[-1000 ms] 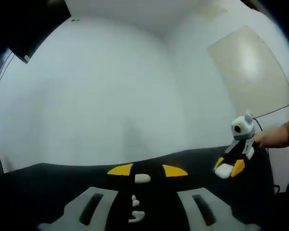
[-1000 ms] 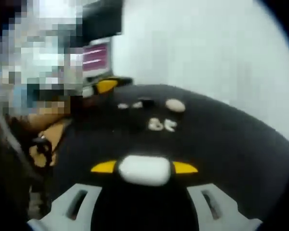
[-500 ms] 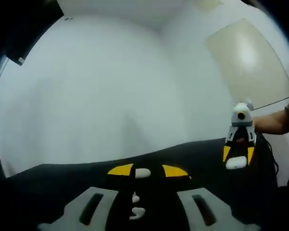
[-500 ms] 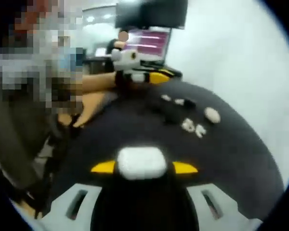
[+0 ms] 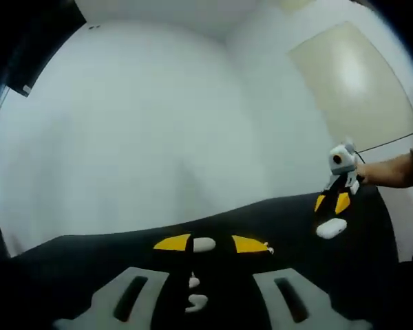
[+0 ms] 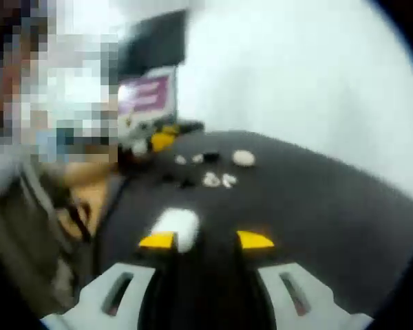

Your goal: Pick up three earphones and place each one into its charging case using tactile feedback, ensure that each earphone is properly inserted and securely positioned inside the case.

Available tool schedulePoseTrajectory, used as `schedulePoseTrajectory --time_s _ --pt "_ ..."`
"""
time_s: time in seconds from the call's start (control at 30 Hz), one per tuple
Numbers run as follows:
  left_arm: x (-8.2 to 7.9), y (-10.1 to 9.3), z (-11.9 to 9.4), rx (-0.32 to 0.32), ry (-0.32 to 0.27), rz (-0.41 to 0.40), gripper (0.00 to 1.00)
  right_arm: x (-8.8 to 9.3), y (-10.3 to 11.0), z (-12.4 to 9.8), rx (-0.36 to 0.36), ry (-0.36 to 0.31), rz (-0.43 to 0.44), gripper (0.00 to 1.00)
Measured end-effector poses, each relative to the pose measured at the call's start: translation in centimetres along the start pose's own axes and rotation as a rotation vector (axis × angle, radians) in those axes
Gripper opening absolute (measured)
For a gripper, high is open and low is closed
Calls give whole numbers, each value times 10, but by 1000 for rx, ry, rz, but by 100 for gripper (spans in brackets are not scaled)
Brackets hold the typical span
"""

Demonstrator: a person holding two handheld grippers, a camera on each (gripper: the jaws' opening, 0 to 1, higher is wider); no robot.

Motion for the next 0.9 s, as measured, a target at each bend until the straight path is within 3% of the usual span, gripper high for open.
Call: schedulePoseTrajectory --time_s 0.1,0.2,0.23,0.27,0.33,0.4,0.43,0.47,0.6,0.77,0.9 --pt "1 0 0 -1 4 1 19 6 10 9 -2 19 56 37" --pt "1 -1 0 -1 9 4 19 21 15 19 27 92 85 41" --pt "2 -1 0 0 10 5 19 23 15 22 31 89 86 41" --pt "2 -1 0 0 12 6 19 17 14 22 50 38 102 40" --pt "2 -1 0 1 14 8 19 16 13 24 53 38 182 38" --pt "3 -1 1 1 16 12 19 17 14 24 42 33 135 34" --pt "3 -1 1 2 20 13 19 19 23 24 -10 37 117 29" --pt "4 -1 1 1 21 14 19 19 25 24 -1 40 127 28" --pt "4 0 1 -2 18 13 19 14 27 24 21 35 -18 27" --pt "3 -1 1 2 15 13 19 5 35 23 59 11 -380 26" --pt "-6 -17 0 100 -40 -6 19 3 43 25 105 6 -600 25"
Point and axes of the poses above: the point that each gripper's makers call its tool centre point, and the gripper's own axes: z roughly forward along the fingers, y roughly to its left, x roughly out of its underside, the point moved 1 cm from there along -z, roughly backward along the fingers, and after that the axes turned 6 degrees about x, right-handed, at the moved point
